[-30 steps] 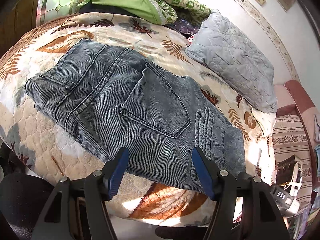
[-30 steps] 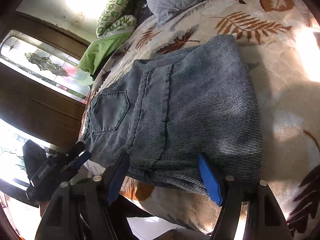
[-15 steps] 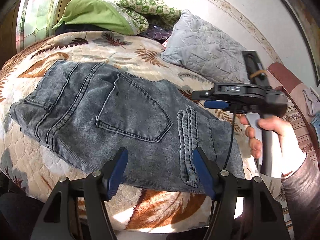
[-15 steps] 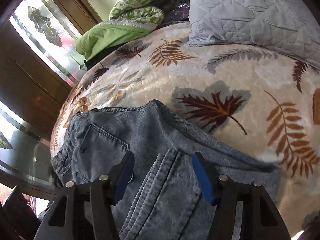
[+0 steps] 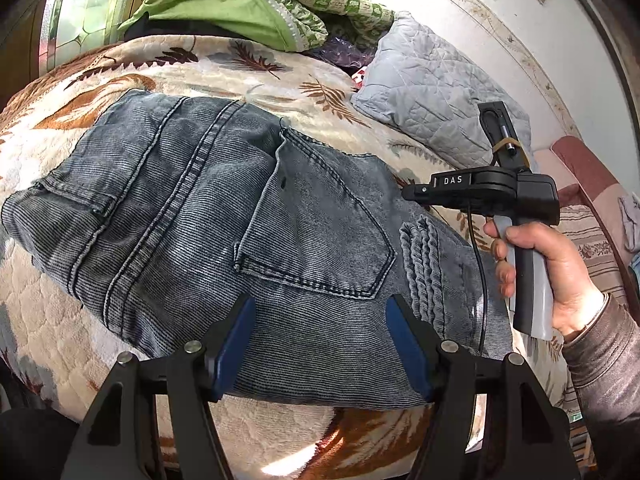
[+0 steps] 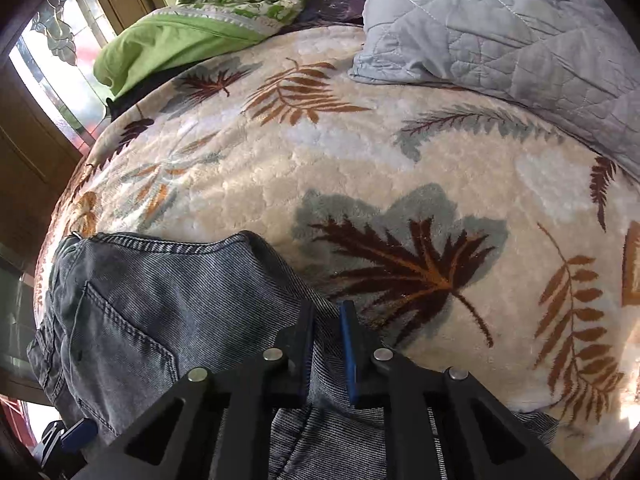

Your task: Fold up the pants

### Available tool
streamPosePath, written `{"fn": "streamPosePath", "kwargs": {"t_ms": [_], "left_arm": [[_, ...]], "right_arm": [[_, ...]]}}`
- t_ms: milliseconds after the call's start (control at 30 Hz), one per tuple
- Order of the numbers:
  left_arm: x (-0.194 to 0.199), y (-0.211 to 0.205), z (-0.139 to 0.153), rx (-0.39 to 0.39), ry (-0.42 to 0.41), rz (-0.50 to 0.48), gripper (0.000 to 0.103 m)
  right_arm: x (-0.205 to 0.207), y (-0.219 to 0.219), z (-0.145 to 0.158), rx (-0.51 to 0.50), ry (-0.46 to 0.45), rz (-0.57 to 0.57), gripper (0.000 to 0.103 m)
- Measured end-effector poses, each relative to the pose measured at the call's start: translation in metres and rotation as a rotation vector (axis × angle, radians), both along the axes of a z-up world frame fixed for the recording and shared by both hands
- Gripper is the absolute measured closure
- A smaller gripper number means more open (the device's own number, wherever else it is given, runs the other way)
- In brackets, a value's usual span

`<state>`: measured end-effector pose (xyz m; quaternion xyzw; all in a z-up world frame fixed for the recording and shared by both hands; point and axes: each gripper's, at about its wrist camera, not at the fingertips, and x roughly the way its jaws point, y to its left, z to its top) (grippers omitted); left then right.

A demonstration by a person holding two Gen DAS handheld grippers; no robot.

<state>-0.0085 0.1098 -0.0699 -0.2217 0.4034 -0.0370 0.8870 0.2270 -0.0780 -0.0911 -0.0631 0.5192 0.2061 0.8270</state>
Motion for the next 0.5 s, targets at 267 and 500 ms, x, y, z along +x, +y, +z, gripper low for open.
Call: {"fn": "streamPosePath", "kwargs": {"t_ms": [267, 500], "left_arm": [[-0.012, 0.011, 0.016, 0.015, -0.102, 0.065, 0.035], [-0.003, 0.025, -0.003, -0.004, -0.022, 0.105, 0.034]], "right_arm": [[0.000, 0.024, 0.023, 0.067, -0.036, 0.042, 0.024], [0.012, 0.048, -0.005, 0.041, 0.048, 0.079, 0.067]]}}
